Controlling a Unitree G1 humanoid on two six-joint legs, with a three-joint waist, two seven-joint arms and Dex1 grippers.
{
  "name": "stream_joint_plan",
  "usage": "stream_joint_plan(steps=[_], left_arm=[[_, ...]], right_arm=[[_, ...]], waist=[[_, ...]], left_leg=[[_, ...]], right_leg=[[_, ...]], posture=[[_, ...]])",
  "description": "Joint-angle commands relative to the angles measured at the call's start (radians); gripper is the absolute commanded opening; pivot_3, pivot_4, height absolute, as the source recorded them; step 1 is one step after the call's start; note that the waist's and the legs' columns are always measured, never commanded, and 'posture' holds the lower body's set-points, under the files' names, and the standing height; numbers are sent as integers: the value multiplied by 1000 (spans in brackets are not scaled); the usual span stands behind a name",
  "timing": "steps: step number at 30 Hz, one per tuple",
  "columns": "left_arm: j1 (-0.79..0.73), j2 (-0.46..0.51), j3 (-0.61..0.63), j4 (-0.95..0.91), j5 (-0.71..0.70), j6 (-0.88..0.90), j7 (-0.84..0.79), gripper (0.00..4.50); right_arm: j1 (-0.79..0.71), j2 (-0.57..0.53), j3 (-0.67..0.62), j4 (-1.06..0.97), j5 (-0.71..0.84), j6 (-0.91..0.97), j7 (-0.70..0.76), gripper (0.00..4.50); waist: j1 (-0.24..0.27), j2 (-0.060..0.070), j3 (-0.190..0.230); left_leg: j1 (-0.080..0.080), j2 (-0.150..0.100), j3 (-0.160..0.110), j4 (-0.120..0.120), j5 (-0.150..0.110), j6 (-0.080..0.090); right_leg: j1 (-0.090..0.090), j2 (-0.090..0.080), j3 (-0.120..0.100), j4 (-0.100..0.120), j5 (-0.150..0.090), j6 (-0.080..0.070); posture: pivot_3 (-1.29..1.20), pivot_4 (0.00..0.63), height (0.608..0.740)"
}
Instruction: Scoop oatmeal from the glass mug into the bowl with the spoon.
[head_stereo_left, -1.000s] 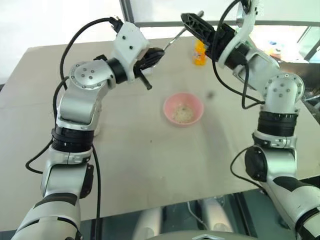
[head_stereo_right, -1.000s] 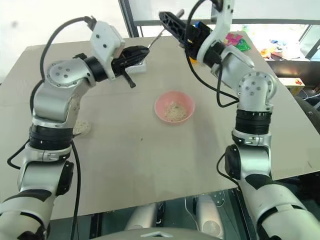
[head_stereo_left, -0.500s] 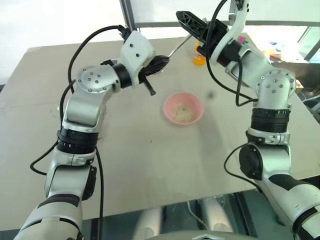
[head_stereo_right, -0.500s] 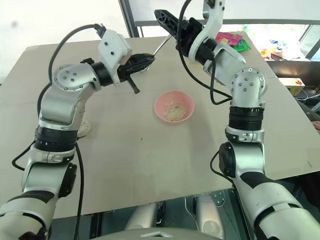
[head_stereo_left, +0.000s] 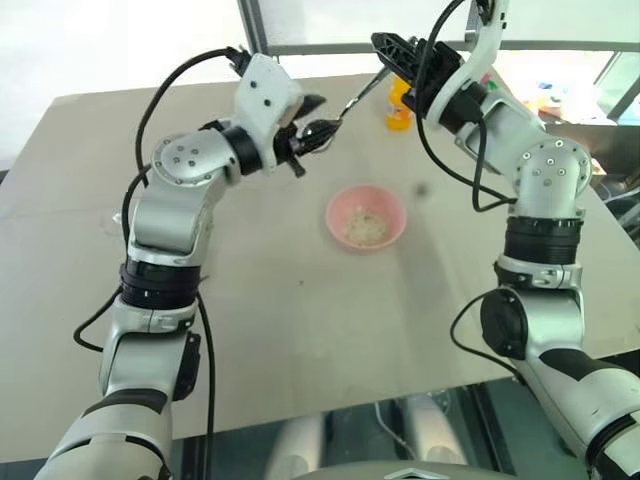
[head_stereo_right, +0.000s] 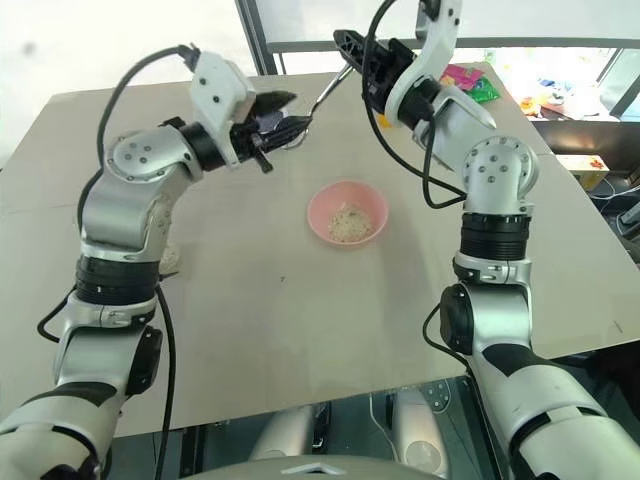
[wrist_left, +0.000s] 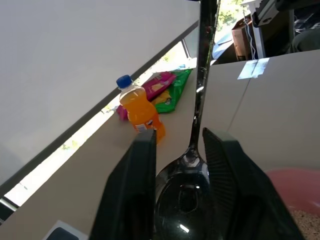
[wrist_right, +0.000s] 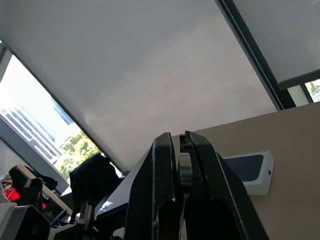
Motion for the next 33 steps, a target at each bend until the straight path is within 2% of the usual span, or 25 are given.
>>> stream_joint_plan(steps=[1, 6, 10, 15, 20, 24, 27, 33], left_arm=[[10, 16, 95, -32, -25, -48, 30, 3325], [63, 7, 249, -86, -61, -78, 137, 3325], [174, 46, 478, -172, -107, -29, 246, 3325], [369, 103, 741, -221, -205, 24, 267, 3325], [552, 157, 887, -176, -285, 23, 183, 3325], [694, 216, 949, -44, -300, -23, 60, 3325], [741, 257, 971, 73, -301, -54, 19, 3325], [830, 327, 898, 289, -238, -188, -95, 3325]], right_arm=[[-40, -33, -70, 29, -1, -47, -23, 0], [-35, -89, -129, 100, -26, -79, -58, 0], [4, -156, -166, 135, -58, -88, -65, 0], [31, -206, -199, 175, -79, -100, -69, 0], [40, -215, -209, 195, -96, -107, -67, 0], [56, -214, -205, 183, -103, -101, -64, 0], [71, -217, -211, 159, -96, -88, -73, 0], [117, -222, -229, 97, -82, -66, -98, 0]], waist=[[1, 0, 0], [3, 0, 0], [-6, 0, 0], [-18, 0, 0], [-20, 0, 0], [-18, 0, 0], [-16, 0, 0], [-16, 1, 1]], left_leg=[[0, 0, 0, 0, 0, 0], [0, 0, 0, 0, 0, 0], [0, 1, 1, -1, 0, 0], [-1, 2, 4, -1, 0, 0], [-1, 2, 4, -1, 0, 0], [-1, 2, 4, -1, -2, 4], [0, 2, 4, -1, -2, 4], [0, 3, 4, -2, -3, 4]], right_leg=[[0, 0, 0, 0, 0, 0], [0, 0, 0, -1, 0, 0], [-1, -1, 2, -1, 0, 0], [-3, -1, 3, 0, 0, 0], [-3, 0, 3, 1, 0, 0], [-3, 0, 3, 1, 0, 0], [-3, 0, 3, 1, 0, 0], [-3, -1, 3, 0, 0, 0]], posture=[[0, 150, 740], [0, 150, 740], [0, 150, 740], [0, 150, 740], [0, 150, 740], [0, 150, 740], [0, 150, 740], [0, 150, 740]])
